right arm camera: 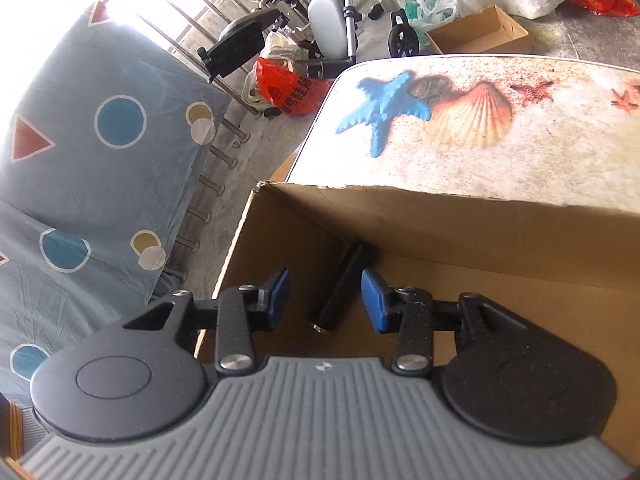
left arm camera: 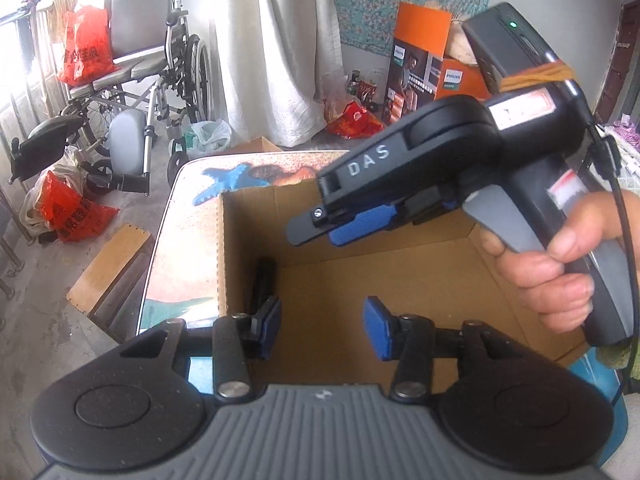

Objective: Organize rigid objects
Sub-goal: 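Withdraw the right gripper from the box toward the pink cup, then grasp the green battery in the pink cup with the right gripper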

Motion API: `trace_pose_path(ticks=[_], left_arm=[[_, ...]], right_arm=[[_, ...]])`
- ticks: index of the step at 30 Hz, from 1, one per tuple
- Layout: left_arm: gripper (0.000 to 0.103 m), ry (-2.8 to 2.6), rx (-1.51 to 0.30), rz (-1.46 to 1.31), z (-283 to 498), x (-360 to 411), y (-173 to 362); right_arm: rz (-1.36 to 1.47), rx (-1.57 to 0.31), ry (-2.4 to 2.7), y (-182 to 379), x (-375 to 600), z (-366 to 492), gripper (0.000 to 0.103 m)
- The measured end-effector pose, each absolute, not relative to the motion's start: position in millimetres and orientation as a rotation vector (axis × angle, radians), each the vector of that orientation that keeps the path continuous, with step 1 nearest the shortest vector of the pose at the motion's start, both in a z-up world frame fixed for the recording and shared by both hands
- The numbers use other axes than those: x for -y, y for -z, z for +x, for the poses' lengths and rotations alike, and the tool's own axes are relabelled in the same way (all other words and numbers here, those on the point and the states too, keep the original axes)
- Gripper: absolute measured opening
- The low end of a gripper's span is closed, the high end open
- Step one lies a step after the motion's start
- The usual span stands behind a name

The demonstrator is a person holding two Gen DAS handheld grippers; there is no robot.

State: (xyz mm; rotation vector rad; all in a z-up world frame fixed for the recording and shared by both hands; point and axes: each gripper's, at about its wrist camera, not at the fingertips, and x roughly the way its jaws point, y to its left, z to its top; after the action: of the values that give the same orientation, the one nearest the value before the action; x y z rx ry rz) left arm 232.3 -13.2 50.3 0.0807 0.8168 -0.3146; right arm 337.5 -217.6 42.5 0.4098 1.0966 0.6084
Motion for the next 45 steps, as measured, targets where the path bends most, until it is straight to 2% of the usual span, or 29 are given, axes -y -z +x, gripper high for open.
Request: trace_pose_path(ticks=[6, 11, 14, 18, 20, 21, 22, 25, 37, 45], left_arm=[[0.051, 0.366, -0.711, 0.028, 171.2, 4.4, -84.3], [0.055, 0.431, -0.694, -0.018, 120.0, 0.2, -80.2], [0.055, 0.492, -0.755, -0.033, 97.1, 4.8, -54.9], [0.054, 0.557, -0.869, -0.035, 80.7, 17.7, -12.0], [0.052, 0.582, -0.918, -0.048, 80.5, 24.3, 5.7], [0.052, 0.590, -0.937, -0.052, 81.2, 27.2, 12.7], [0.050, 0.595, -0.954, -0.054, 81.7, 31.6, 19.5], [0.046, 0.597, -0.979, -0.044, 79.6, 42.1, 36.4], [0.044, 0.580, -1.037, -0.016, 91.5, 52.6, 63.7], [0.044, 0.589, -1.034, -0.035, 96.9, 46.6, 63.6]], right_arm=[[0.434, -0.927, -0.615, -103.2, 277.9, 244.5, 0.040], [0.481, -0.782, -0.605, -130.2, 330.4, 142.1, 0.040], [0.540, -0.757, -0.591, -119.2, 354.8, 86.4, 0.040], [0.620, -0.837, -0.548, -69.9, 359.3, 48.8, 0.037], [0.671, -0.897, -0.534, -38.1, 352.9, 39.4, 0.036], [0.691, -0.921, -0.532, -28.3, 351.6, 37.7, 0.028], [0.717, -0.952, -0.528, -14.3, 344.6, 35.9, 0.025], [0.720, -0.994, -0.523, 3.9, 331.4, 32.7, 0.024], [0.424, -1.159, -0.527, 17.6, 273.0, 68.1, 0.019], [0.421, -1.194, -0.541, 28.2, 268.8, 78.9, 0.015]])
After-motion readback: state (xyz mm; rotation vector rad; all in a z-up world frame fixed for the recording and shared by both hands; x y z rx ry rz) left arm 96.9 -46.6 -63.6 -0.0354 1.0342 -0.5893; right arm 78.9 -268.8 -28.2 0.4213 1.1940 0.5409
